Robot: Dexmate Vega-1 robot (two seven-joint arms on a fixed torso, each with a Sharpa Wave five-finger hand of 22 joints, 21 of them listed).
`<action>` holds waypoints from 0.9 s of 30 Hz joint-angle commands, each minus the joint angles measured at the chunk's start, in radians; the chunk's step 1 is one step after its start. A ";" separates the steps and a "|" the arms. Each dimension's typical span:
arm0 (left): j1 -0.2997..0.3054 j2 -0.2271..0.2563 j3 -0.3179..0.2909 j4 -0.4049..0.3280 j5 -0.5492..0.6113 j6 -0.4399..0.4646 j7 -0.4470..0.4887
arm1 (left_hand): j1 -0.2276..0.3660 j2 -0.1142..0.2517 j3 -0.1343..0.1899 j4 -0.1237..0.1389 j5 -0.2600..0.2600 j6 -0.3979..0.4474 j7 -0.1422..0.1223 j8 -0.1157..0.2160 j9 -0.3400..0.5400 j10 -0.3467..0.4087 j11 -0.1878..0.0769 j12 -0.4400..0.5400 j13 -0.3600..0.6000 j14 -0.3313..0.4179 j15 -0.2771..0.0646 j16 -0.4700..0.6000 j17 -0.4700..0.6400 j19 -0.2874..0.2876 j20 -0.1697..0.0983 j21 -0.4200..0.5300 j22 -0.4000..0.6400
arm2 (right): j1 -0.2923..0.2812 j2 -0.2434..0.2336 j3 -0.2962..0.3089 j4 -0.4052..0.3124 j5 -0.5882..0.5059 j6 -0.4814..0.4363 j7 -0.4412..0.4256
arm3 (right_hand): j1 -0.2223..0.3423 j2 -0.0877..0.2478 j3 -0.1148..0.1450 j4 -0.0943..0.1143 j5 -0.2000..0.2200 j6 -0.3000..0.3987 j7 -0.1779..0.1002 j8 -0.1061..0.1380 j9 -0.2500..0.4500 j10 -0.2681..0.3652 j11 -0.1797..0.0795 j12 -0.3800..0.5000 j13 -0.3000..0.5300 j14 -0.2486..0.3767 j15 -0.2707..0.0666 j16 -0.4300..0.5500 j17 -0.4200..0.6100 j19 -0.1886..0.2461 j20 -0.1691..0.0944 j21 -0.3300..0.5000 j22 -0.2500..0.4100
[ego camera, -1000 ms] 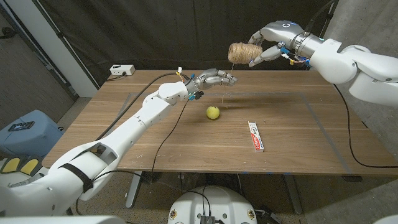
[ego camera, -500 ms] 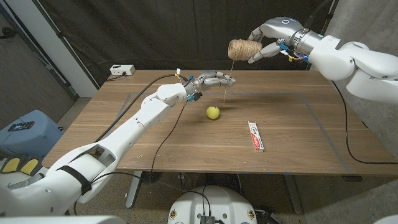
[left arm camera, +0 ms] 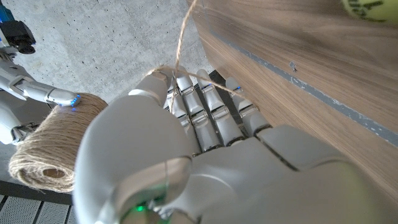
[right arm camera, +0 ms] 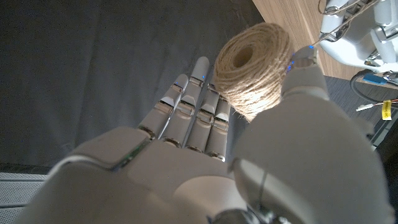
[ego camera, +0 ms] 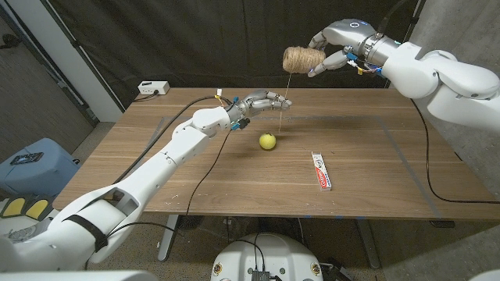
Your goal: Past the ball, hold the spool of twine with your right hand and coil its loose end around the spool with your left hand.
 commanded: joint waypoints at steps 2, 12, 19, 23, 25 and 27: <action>0.075 0.060 -0.037 -0.089 -0.022 0.014 0.017 | 0.005 0.009 -0.004 -0.001 0.003 0.006 -0.002 -0.003 0.003 0.000 -0.002 -0.006 0.004 -0.001 0.003 0.001 0.003 0.001 -0.001 0.006 0.002 | 0.061 0.087 -0.060 0.004 -0.036 -0.030 0.040 | 0.176 0.182 0.000 0.004 0.005 0.193 -0.175 0.019 0.011 0.102 -0.089 0.005 0.004 0.011 -0.141 -0.002 0.004 0.009 -0.057 -0.003 0.003; 0.106 0.096 -0.066 -0.108 -0.038 0.000 0.002 | 0.005 0.010 -0.005 0.000 0.003 0.005 0.000 -0.005 0.003 0.000 0.001 -0.008 0.004 -0.001 0.004 0.001 0.005 0.000 -0.001 0.006 0.002 | 0.111 0.159 -0.114 0.016 -0.077 -0.075 0.071 | 0.178 0.181 0.000 0.003 0.005 0.193 -0.174 0.018 0.011 0.102 -0.088 0.005 0.006 0.013 -0.141 -0.002 0.006 0.008 -0.056 -0.004 0.003; 0.102 0.113 -0.077 -0.089 -0.047 -0.016 -0.030 | 0.005 0.009 -0.005 0.000 0.003 0.003 -0.003 -0.006 0.003 0.002 0.002 -0.008 0.005 -0.001 0.006 0.000 0.005 -0.001 0.001 0.005 0.002 | 0.127 0.196 -0.146 0.016 -0.110 -0.112 0.075 | 0.177 0.180 -0.002 0.003 0.005 0.192 -0.174 0.018 0.011 0.102 -0.090 0.003 0.005 0.014 -0.140 -0.003 0.007 0.008 -0.056 -0.004 0.003; 0.095 0.108 -0.077 -0.075 -0.050 -0.020 -0.039 | 0.005 0.007 -0.005 -0.001 0.003 0.006 -0.003 -0.005 0.003 0.002 -0.001 -0.009 0.005 0.000 0.004 -0.002 0.004 -0.002 0.000 0.005 0.002 | 0.133 0.201 -0.155 0.016 -0.115 -0.119 0.078 | 0.177 0.181 -0.002 0.004 0.005 0.192 -0.175 0.018 0.011 0.101 -0.089 0.003 0.005 0.013 -0.140 -0.004 0.007 0.009 -0.056 -0.004 0.003; 0.090 0.106 -0.075 -0.071 -0.050 -0.016 -0.040 | 0.003 0.009 -0.005 0.001 0.003 0.005 -0.002 -0.005 0.003 0.002 0.000 -0.009 0.005 -0.001 0.005 -0.003 0.004 -0.001 0.001 0.006 0.002 | 0.139 0.207 -0.157 0.025 -0.110 -0.115 0.079 | 0.177 0.181 -0.001 0.003 0.005 0.192 -0.175 0.018 0.011 0.101 -0.089 0.003 0.005 0.014 -0.140 -0.004 0.007 0.009 -0.056 -0.004 0.003; 0.089 0.105 -0.076 -0.074 -0.048 -0.015 -0.037 | 0.005 0.009 -0.006 0.000 0.003 0.007 -0.001 -0.005 0.003 0.002 -0.001 -0.010 0.005 -0.001 0.004 -0.002 0.005 -0.002 0.000 0.006 0.002 | 0.144 0.207 -0.160 0.033 -0.106 -0.104 0.078 | 0.177 0.181 -0.002 0.004 0.005 0.192 -0.174 0.018 0.011 0.101 -0.090 0.002 0.005 0.014 -0.140 -0.004 0.007 0.009 -0.056 -0.004 0.003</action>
